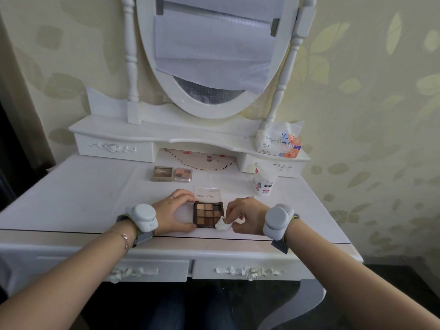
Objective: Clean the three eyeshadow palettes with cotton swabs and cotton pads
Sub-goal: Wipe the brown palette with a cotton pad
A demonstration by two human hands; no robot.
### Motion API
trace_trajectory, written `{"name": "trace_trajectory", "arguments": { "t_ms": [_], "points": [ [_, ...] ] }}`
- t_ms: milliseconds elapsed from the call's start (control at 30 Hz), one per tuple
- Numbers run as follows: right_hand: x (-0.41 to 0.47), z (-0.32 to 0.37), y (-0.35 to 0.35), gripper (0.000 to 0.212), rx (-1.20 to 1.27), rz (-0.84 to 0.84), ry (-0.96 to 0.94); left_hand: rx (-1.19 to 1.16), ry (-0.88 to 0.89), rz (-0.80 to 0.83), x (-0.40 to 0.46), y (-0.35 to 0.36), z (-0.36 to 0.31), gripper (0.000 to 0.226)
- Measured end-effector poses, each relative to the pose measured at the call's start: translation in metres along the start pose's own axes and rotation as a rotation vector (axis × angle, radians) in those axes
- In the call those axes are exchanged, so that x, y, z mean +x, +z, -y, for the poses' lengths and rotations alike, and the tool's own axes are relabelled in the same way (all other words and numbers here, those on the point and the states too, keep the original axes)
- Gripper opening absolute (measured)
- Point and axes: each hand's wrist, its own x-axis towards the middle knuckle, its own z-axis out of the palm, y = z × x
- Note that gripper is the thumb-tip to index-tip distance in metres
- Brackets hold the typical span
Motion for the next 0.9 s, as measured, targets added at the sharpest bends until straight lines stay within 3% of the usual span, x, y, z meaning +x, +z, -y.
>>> {"name": "trace_trajectory", "arguments": {
  "t_ms": [267, 533, 733, 900],
  "points": [
    [-0.009, -0.016, -0.002, 0.025, -0.004, 0.012, 0.033, 0.002, -0.014, 0.011, 0.001, 0.000, 0.001, 0.088],
    [0.025, -0.020, -0.006, 0.021, 0.458, -0.493, 0.246, 0.016, -0.035, 0.028, -0.002, -0.003, 0.002, 0.085],
    [0.056, -0.019, -0.006, 0.026, 0.438, -0.437, 0.470, 0.032, -0.051, 0.033, -0.002, -0.003, 0.001, 0.085],
    [0.083, -0.027, 0.003, 0.037, 0.597, -0.435, 0.611, 0.006, -0.055, 0.030, -0.002, -0.002, 0.001, 0.085]
  ]
}}
